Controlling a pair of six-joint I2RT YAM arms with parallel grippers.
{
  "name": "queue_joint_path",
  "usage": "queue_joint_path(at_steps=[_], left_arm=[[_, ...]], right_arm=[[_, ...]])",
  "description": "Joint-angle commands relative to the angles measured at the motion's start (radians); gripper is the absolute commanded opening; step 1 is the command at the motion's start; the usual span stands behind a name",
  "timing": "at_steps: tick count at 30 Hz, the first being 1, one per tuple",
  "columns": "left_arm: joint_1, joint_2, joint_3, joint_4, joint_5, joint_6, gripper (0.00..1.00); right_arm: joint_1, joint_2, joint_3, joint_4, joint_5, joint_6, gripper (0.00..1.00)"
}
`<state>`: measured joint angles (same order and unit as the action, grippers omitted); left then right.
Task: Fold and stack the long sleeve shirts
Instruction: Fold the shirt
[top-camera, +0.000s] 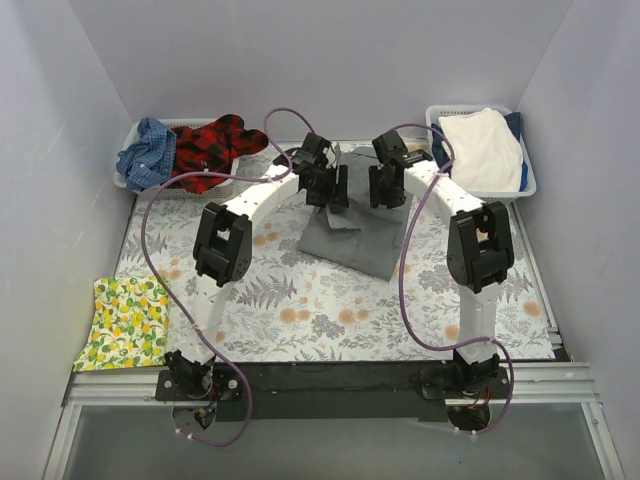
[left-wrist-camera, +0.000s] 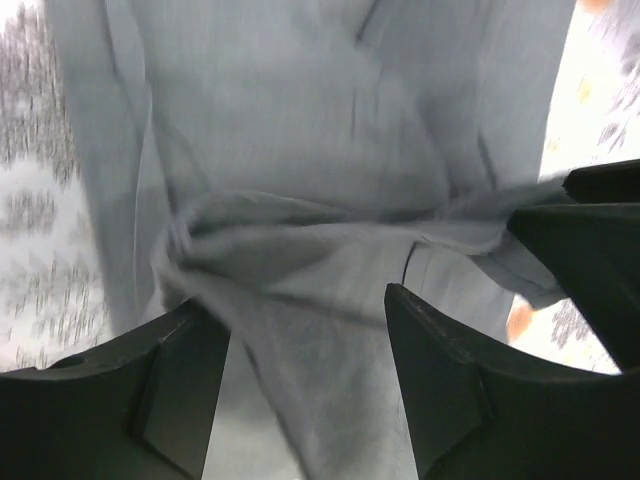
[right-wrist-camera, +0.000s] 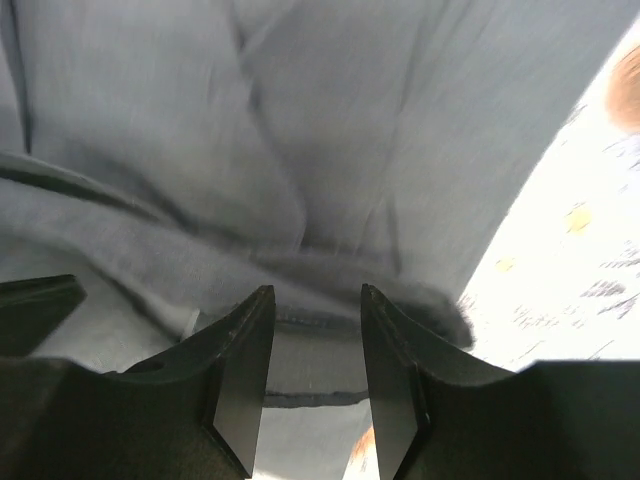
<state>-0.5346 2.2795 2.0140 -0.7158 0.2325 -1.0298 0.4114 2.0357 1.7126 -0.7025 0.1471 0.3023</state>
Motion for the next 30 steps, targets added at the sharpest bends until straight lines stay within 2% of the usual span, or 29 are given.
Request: queue_joint_path(at_steps=[1, 4, 6, 10, 13, 14, 20, 22, 27, 30], left_arm=[[-0.004, 0.035, 0.17, 0.07, -0.048, -0.061, 0.61], [0.002, 0.029, 0.213, 0.116, -0.12, -0.099, 0.66], [0.005, -0.02, 0.187, 0.153, -0.15, -0.108, 0.69], [0.016, -0.178, 0.01, 0.283, -0.223, -0.113, 0.76], [0.03, -0.259, -0.076, 0.257, -0.255, -0.101, 0.79], [0.035, -0.276, -0.098, 0.244, -0.266, -0.101, 0.79], [0.073, -0.399, -0.334, 0.202, -0.177, -0.116, 0.79], [0.077, -0.429, -0.406, 0.187, -0.164, -0.116, 0.79], [0.094, -0.479, -0.532, 0.138, -0.157, -0.148, 0.79], [0.116, -0.52, -0.627, 0.104, -0.131, -0.168, 0.81]], right_arm=[[-0.055, 0.017, 0.149, -0.009, 0.062, 0.004, 0.48], [-0.071, -0.008, 0.174, -0.008, 0.083, -0.006, 0.48], [-0.068, -0.043, 0.157, -0.009, 0.075, -0.023, 0.48], [-0.059, -0.117, 0.009, -0.003, 0.059, -0.04, 0.48], [-0.043, -0.167, -0.088, -0.008, 0.0, -0.068, 0.48], [-0.031, -0.183, -0.176, -0.005, -0.018, -0.075, 0.48], [0.021, -0.27, -0.456, 0.075, -0.13, -0.129, 0.46], [0.024, -0.264, -0.482, 0.101, -0.19, -0.129, 0.45], [0.05, -0.197, -0.499, 0.11, -0.228, -0.135, 0.42], [0.101, -0.169, -0.507, 0.092, -0.279, -0.163, 0.4]])
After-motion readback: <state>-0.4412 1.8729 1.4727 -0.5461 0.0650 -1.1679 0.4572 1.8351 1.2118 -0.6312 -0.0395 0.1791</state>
